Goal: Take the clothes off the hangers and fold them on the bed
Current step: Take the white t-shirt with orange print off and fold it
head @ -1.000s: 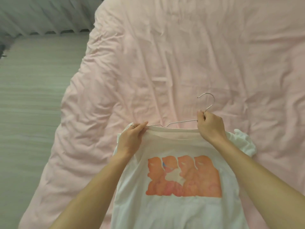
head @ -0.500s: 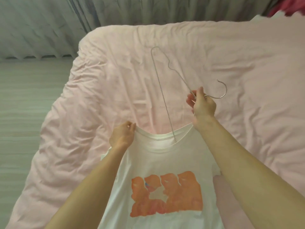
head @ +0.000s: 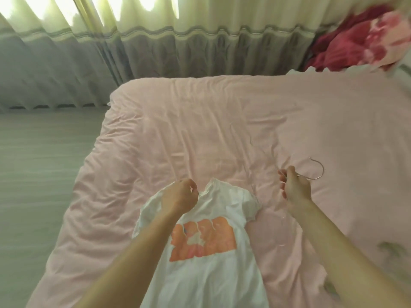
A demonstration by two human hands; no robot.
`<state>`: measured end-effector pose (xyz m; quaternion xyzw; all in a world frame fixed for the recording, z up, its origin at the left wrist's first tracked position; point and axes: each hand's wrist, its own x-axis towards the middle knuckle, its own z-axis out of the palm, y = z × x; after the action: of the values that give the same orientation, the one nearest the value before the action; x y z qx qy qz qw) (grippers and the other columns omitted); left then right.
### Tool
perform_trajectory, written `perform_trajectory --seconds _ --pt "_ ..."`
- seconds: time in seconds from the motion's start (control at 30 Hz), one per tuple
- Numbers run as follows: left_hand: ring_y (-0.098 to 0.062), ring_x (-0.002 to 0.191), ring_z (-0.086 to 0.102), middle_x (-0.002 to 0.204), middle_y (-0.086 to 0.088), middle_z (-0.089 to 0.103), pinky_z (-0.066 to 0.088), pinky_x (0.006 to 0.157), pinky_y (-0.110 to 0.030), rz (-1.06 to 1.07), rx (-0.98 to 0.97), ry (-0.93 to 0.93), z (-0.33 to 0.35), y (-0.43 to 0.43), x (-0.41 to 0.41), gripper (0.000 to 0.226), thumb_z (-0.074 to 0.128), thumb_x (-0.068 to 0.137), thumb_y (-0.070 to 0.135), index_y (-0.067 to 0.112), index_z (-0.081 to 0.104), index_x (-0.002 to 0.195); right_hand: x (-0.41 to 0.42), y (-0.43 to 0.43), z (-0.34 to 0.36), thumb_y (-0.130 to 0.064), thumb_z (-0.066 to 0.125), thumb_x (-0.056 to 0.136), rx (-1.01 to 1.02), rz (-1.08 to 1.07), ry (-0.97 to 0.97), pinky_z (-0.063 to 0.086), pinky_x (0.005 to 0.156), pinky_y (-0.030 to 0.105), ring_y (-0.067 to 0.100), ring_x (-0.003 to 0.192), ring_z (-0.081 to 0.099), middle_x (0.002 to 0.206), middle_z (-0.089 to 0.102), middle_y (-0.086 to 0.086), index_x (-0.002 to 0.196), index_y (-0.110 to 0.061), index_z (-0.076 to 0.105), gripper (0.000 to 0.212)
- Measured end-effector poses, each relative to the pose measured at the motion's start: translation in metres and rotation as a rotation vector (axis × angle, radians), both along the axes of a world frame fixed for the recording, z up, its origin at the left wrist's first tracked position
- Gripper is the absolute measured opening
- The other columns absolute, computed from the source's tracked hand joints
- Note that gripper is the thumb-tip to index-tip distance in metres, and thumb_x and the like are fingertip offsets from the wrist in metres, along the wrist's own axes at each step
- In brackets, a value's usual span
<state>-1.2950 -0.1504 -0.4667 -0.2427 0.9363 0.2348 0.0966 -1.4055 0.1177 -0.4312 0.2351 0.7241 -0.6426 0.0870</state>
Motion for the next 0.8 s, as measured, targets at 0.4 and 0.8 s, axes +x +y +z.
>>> perform_trajectory --seconds 0.4,0.8 --pt "-0.019 0.107 0.061 0.124 0.003 0.061 0.051 0.090 -0.038 -0.054 0.039 -0.020 0.012 0.205 0.021 0.030 0.045 0.098 0.038 0.032 0.062 0.122 0.073 0.283 -0.051 -0.020 0.045 0.100 0.715 0.491 -0.184 0.040 0.072 0.038 0.033 0.081 0.054 0.068 0.053 0.007 0.068 -0.014 0.059 0.035" --pt "-0.026 0.127 0.049 0.139 -0.005 0.051 0.043 0.102 -0.035 -0.168 0.104 -0.321 -0.120 0.431 0.040 0.041 0.046 0.097 0.033 0.026 0.053 0.137 0.044 0.441 -0.134 -0.027 0.037 0.103 0.951 0.802 -0.286 0.045 0.082 0.036 0.036 0.102 0.062 0.106 0.067 0.018 0.090 -0.013 0.063 0.032"
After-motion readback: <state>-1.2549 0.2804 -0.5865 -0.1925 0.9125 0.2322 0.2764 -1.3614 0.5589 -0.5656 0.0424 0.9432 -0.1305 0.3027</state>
